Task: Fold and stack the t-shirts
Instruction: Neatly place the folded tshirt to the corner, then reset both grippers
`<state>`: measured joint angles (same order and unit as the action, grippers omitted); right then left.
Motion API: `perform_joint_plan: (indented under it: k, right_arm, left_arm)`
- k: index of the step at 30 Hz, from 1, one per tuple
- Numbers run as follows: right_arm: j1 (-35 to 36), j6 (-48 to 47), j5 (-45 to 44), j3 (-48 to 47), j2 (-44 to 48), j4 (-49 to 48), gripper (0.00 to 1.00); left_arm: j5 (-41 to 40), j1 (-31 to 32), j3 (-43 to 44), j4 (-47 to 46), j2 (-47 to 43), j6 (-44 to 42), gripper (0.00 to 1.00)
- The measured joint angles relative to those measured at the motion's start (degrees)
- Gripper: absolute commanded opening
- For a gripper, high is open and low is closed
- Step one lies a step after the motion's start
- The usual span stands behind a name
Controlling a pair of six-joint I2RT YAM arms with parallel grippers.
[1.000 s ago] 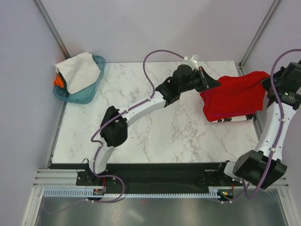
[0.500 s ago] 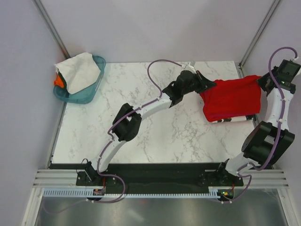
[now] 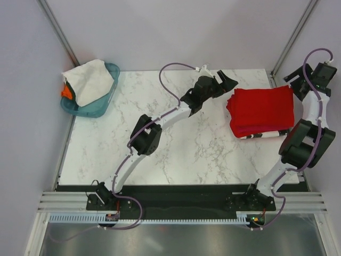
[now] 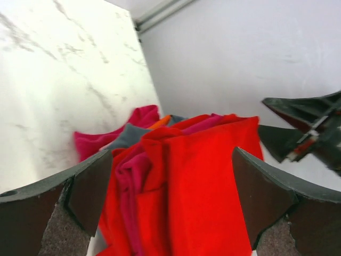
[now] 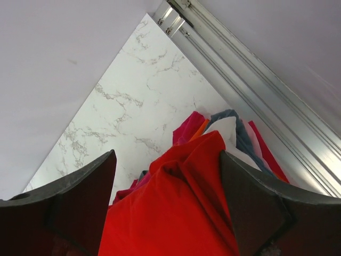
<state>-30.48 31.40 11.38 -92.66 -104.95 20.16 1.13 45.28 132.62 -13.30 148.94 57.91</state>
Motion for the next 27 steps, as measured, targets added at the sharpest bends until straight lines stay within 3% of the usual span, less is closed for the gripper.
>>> perform_joint_plan:
  k: [6, 13, 20, 27]
  right_arm:
    - [0.5, -2.4, -2.8, -1.3, 3.3, 1.9, 0.88]
    - [5.9, -7.3, -6.7, -2.1, 12.7, 3.9, 0.87]
    - [20.0, -12.2, -5.3, 0.8, 19.9, 2.4, 0.88]
    - [33.8, -13.8, -5.2, 9.3, 24.8, -1.4, 0.89]
  left_arm:
    - [-2.3, -0.5, -7.3, 5.1, -8.9, -7.1, 1.00]
    - [-3.3, -1.8, -23.7, 6.3, -30.4, -16.2, 1.00]
    - [-4.6, -5.7, -43.5, 5.4, -51.8, -22.5, 1.00]
    - [-7.9, -15.0, -67.5, 5.7, -69.1, -22.6, 1.00]
